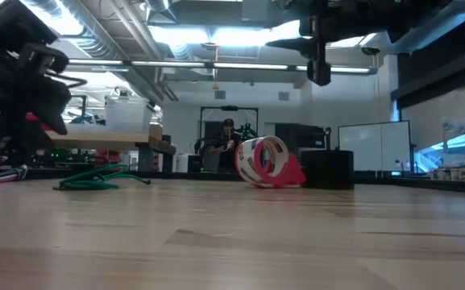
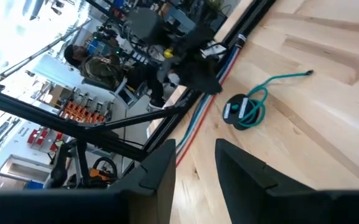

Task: Coil cords
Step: Uncoil the green wire from the spool

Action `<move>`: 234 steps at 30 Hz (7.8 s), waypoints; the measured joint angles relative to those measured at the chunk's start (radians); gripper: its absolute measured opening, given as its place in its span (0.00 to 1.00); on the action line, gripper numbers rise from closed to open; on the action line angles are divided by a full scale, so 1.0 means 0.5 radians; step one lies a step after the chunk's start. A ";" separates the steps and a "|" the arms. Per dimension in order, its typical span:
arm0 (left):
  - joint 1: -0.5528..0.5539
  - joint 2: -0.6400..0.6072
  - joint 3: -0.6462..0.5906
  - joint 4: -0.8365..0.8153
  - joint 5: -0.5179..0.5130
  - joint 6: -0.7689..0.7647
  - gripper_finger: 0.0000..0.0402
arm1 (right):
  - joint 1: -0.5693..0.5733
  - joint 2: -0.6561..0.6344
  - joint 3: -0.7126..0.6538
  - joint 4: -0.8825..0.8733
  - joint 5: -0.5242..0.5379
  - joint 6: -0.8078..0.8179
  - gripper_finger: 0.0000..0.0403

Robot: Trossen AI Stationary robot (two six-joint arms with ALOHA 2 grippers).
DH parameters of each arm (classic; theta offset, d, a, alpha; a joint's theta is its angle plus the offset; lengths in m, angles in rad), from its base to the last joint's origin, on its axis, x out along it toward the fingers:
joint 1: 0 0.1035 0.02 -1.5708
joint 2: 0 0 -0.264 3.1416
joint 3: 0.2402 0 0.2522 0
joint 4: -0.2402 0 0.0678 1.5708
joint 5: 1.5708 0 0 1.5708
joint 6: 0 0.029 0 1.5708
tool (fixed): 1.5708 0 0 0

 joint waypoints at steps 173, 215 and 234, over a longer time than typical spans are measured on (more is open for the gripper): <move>-0.086 1.819 0.402 1.867 -0.455 0.215 0.00 | 0.000 -0.002 0.000 0.251 -0.192 -0.086 0.29; -0.269 1.134 0.443 4.384 -0.877 1.114 0.00 | -0.001 -0.002 0.000 0.269 0.130 -0.102 0.29; -0.258 1.207 0.592 3.839 -0.652 0.780 0.00 | 0.000 -0.001 -0.001 0.323 0.091 -0.100 0.29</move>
